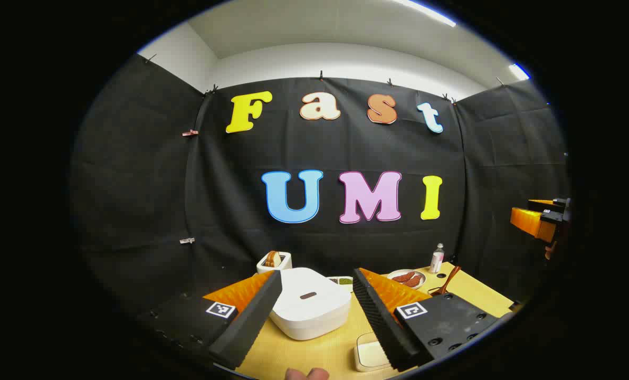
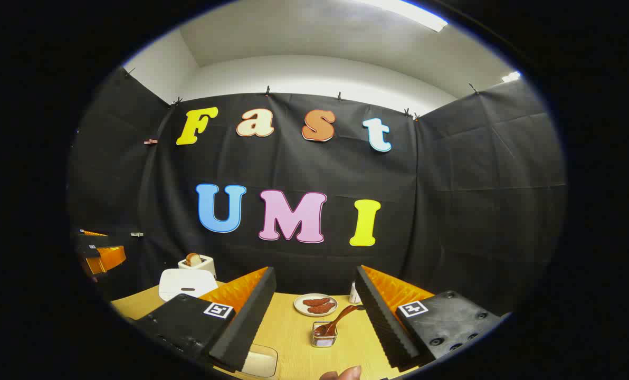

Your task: Close the left gripper, press the button to open the rice cooker; take a wooden spoon from the chopstick holder with the right hand, scoop a spoonful of rice and pour it into the rice cooker, then put the wooden spoon back into the chopstick holder.

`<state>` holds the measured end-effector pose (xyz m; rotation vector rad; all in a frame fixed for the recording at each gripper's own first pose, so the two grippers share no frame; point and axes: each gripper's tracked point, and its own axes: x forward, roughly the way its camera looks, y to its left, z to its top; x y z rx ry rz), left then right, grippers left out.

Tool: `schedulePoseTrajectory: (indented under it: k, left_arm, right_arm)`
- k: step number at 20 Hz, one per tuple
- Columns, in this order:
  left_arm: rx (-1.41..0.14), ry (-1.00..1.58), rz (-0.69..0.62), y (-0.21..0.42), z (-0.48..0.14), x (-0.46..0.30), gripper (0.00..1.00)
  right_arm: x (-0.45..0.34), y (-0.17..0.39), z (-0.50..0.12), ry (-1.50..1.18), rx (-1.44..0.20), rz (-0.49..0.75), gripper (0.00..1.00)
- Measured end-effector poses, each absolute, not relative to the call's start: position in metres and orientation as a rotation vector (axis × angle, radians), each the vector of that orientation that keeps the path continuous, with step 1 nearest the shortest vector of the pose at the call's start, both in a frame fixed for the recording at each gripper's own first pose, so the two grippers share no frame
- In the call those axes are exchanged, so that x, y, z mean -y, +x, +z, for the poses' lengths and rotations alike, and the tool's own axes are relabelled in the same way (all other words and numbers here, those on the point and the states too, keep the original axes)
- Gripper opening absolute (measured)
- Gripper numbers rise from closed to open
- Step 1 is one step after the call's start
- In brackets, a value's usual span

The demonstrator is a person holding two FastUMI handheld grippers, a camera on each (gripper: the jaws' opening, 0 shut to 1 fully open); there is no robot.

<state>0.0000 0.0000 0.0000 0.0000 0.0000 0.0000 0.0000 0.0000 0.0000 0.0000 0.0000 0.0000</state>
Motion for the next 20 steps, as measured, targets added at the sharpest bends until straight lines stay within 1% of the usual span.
schedulePoseTrajectory:
  k: [20]
  left_arm:
    - [0.012, 0.029, -0.004, 0.0058, 0.0046, 0.0014, 0.95]
  right_arm:
    - [-0.0015, -0.0033, 0.0070, -0.039, 0.019, -0.007, 0.97]
